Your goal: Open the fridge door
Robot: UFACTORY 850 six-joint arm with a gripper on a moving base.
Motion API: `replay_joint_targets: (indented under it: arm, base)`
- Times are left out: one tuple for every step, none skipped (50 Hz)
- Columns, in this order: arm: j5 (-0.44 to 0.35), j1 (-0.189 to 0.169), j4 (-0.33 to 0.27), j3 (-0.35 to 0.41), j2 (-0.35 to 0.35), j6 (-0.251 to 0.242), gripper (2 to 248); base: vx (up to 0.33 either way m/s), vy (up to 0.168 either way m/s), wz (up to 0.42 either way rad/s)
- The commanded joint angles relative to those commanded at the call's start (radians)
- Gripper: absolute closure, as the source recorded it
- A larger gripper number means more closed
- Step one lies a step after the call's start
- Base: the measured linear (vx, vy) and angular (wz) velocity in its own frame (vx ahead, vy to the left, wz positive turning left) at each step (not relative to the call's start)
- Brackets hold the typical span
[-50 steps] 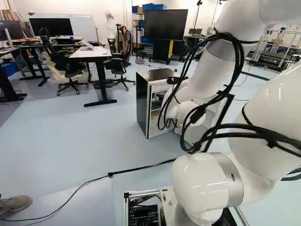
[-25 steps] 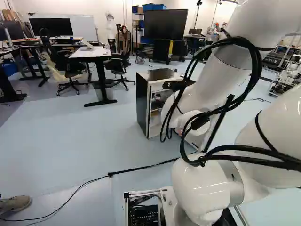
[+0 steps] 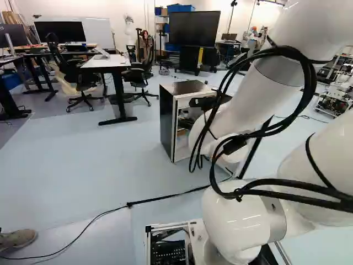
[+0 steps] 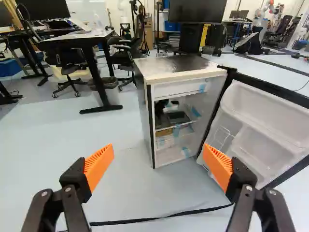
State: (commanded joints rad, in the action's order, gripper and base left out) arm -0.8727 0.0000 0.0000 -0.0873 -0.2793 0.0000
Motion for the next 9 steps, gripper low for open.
replay_joint_targets:
  arm:
    - [0.0,0.0,0.0,0.0,0.0,0.0,3]
    - [0.0,0.0,0.0,0.0,0.0,0.0,3]
    - [0.0,0.0,0.0,0.0,0.0,0.0,3]
    - [0.0,0.0,0.0,0.0,0.0,0.0,3]
    - [0.0,0.0,0.0,0.0,0.0,0.0,3]
    - [0.0,0.0,0.0,0.0,0.0,0.0,3]
    - [0.0,0.0,0.0,0.0,0.0,0.0,3]
    - [0.0,0.0,0.0,0.0,0.0,0.0,3]
    - [0.0,0.0,0.0,0.0,0.0,0.0,3]
  base:
    - [0.0,0.0,0.0]
    - [0.0,0.0,0.0]
    - [0.0,0.0,0.0]
    - [0.0,0.0,0.0]
    - [0.0,0.0,0.0]
    - [0.0,0.0,0.0]
    - [0.0,0.0,0.0]
    - [0.0,0.0,0.0]
    - [0.0,0.0,0.0]
